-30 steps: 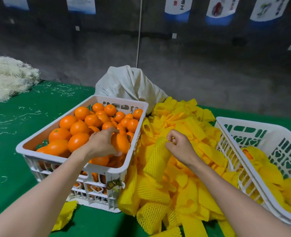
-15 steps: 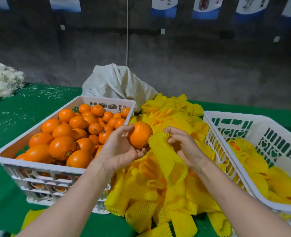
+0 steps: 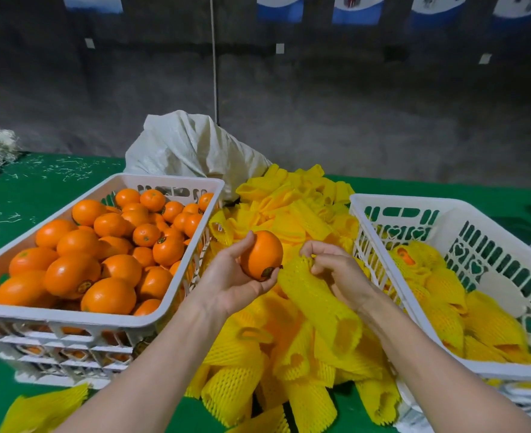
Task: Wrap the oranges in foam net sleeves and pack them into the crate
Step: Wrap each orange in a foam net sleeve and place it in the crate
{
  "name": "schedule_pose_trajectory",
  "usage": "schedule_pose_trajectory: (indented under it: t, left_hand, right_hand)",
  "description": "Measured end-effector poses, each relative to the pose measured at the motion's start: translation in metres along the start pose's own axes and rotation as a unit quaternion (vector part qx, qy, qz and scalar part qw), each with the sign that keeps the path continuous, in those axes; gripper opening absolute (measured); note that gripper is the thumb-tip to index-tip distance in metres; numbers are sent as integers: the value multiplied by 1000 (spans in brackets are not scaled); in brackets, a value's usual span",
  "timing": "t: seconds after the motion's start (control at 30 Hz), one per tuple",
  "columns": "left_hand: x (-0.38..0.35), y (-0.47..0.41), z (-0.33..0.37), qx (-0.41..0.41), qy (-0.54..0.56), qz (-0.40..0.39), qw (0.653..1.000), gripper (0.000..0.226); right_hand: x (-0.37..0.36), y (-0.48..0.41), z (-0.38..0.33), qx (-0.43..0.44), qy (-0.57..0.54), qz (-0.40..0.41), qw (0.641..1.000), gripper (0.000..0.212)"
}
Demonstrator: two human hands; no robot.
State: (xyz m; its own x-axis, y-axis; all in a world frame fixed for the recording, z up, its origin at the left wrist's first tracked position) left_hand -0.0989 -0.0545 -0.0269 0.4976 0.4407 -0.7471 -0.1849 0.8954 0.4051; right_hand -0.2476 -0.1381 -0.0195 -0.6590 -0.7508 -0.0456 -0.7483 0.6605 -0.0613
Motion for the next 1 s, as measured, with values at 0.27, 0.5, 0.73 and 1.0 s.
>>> schedule_pose_trajectory:
  t: [0.27,0.5,0.73,1.0]
  left_hand:
    - [4,4,-5,-84,-202,-31,975,79]
    - [8,0,-15,-114,-213,-21,970,53]
    - [10,-2,-26,-105,-95,-63,988,53]
    - [14,3,-28,-151,-204,-93,963,73]
  right_hand:
    - [-3,-10,-4,-26,-91,32,995,30]
    - [-23,1,-3,-47,-81,-32,995,24]
    - [-22,-6,-4,31,67,91,993,32]
    - [-21,-4,9,58,52,191,978,24]
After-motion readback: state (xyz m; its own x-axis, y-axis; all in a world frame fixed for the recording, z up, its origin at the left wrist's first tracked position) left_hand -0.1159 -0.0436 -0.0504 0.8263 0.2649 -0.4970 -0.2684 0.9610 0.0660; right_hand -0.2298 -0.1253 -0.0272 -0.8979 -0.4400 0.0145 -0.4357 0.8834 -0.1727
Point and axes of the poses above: each hand's wrist, its own y-axis away from the middle knuckle, its own x-axis out of the back of the hand, z = x × y, the point moved 1 cm from there along -y, towards the middle knuckle, and after that the axes turned 4 degrees about -y, right-handed, at the moved point
